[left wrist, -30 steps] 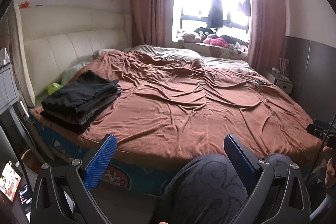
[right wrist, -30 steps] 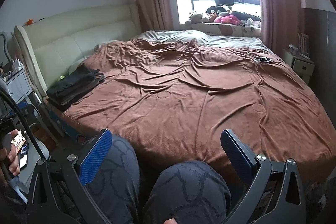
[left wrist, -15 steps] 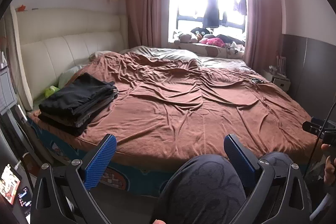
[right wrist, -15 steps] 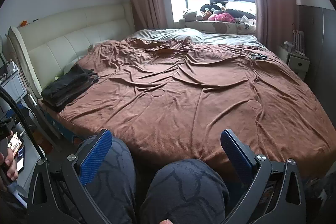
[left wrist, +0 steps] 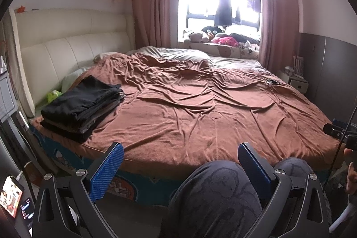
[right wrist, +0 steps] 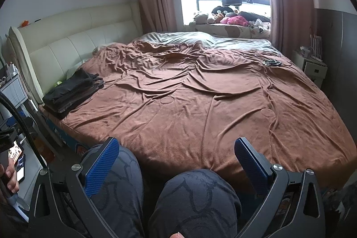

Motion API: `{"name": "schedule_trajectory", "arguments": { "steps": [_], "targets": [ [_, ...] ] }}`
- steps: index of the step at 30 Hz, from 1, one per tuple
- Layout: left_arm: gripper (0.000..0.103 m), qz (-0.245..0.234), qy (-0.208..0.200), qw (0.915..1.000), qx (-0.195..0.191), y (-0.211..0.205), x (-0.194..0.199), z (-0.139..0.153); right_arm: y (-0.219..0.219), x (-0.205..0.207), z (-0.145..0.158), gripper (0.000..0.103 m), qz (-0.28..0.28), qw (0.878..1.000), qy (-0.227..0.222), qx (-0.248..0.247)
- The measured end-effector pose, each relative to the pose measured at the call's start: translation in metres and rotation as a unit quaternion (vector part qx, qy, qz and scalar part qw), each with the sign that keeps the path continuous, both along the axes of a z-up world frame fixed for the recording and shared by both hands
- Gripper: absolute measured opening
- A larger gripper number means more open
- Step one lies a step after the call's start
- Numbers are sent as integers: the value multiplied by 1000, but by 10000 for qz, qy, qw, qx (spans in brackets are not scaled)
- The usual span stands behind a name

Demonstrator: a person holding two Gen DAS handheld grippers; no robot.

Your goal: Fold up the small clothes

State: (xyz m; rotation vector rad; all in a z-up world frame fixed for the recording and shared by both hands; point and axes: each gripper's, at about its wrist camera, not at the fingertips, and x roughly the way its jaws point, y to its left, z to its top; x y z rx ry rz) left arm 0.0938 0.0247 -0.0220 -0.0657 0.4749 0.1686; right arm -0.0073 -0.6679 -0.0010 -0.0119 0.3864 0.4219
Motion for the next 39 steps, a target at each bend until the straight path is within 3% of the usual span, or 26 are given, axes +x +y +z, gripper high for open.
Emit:
{"name": "schedule_trajectory", "arguments": {
  "steps": [39],
  "targets": [
    [103,-107,-119,9998,95,-14,-17,11,-13,-10,6,103,29,9998,-169,-50]
  ]
}}
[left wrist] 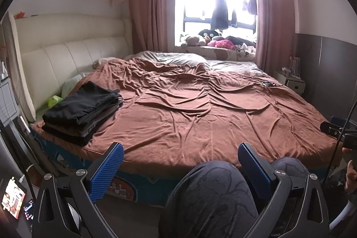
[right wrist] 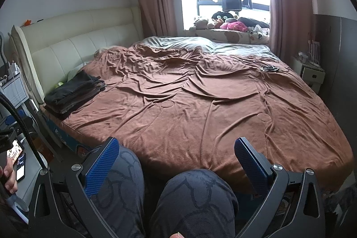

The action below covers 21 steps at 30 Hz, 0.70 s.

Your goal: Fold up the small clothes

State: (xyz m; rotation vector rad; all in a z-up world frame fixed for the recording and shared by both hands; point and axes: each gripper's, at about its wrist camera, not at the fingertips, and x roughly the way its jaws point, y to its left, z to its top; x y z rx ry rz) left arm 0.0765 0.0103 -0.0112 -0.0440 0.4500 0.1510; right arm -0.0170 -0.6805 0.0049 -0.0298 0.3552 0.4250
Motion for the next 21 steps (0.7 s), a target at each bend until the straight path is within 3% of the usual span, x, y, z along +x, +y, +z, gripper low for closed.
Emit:
{"name": "schedule_trajectory", "arguments": {
  "steps": [21],
  "targets": [
    [103,-139,6,9999,-14,-11,-2,9,-7,-4,6,103,-65,9999,-78,75]
  ]
}}
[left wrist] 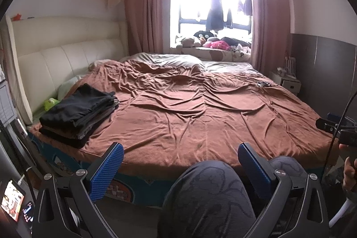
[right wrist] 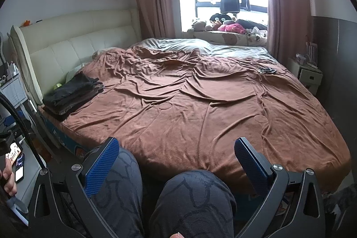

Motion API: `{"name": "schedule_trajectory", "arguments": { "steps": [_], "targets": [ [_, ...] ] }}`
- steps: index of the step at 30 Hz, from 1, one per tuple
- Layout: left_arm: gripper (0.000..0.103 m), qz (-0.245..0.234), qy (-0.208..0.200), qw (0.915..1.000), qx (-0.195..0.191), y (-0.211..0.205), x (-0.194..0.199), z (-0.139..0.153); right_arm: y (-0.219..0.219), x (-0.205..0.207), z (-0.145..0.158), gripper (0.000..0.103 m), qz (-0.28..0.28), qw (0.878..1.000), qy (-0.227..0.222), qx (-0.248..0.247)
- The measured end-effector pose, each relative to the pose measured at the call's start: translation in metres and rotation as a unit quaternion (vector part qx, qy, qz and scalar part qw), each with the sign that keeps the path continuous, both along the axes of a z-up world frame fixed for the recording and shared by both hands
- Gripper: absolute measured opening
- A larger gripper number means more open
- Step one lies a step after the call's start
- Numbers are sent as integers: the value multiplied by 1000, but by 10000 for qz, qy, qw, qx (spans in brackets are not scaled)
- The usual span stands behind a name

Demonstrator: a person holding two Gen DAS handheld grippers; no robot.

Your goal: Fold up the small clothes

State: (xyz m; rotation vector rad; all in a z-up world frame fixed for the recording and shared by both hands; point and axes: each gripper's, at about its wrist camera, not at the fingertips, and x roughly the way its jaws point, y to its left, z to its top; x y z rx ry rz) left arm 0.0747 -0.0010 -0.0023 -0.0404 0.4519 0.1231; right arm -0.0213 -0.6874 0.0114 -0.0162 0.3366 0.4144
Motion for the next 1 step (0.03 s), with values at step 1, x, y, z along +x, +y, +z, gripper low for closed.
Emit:
{"name": "schedule_trajectory", "arguments": {
  "steps": [1],
  "targets": [
    [103,-30,-23,10000,-7,-1,-2,6,-2,-2,2,103,-8,10000,-31,48]
  ]
}}
